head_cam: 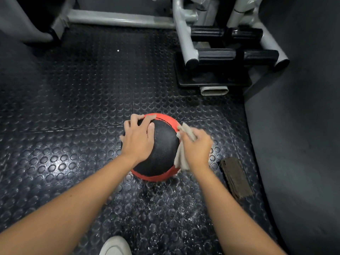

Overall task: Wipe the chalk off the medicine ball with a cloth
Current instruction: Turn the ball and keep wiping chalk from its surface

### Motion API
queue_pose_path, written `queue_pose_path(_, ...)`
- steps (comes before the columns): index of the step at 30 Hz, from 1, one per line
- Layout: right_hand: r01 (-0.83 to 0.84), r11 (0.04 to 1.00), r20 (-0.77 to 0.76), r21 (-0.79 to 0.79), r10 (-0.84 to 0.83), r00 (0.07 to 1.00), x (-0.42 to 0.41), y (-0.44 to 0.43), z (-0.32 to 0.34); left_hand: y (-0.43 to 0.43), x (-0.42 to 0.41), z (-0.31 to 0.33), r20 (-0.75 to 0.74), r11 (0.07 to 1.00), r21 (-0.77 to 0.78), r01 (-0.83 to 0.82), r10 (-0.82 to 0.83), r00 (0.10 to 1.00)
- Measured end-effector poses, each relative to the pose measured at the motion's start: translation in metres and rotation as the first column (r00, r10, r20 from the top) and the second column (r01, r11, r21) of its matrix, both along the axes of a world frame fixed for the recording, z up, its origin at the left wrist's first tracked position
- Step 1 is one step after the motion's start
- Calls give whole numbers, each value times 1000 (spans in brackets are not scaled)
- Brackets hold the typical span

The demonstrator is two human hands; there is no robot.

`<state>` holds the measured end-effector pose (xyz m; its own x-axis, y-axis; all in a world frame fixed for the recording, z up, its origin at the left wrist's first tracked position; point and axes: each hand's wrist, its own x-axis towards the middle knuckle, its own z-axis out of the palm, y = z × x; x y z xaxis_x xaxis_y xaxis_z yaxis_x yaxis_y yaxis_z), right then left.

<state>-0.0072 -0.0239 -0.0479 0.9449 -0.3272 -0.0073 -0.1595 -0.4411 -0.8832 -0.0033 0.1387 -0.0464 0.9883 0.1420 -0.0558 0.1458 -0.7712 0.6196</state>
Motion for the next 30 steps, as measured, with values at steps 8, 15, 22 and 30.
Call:
queue_pose_path(8, 117, 981, 17, 154, -121, 993, -54, 12, -35, 8, 3, -2, -31, 999, -29, -28, 27, 999)
queue_pose_path(15, 45, 995, 6, 86, -46, 999, 9, 15, -7, 18, 0, -5, -15, 994, -97, -57, 56, 998)
queue_pose_path(22, 131, 964, -3, 231, -134, 991, -58, 14, -33, 14, 4, -3, -39, 996, -74, -48, 45, 998)
queue_pose_path(30, 13, 991, 3, 131, -13, 1000, 26, 19, 8, 16, -2, -6, -15, 993, -100, -69, 68, 998)
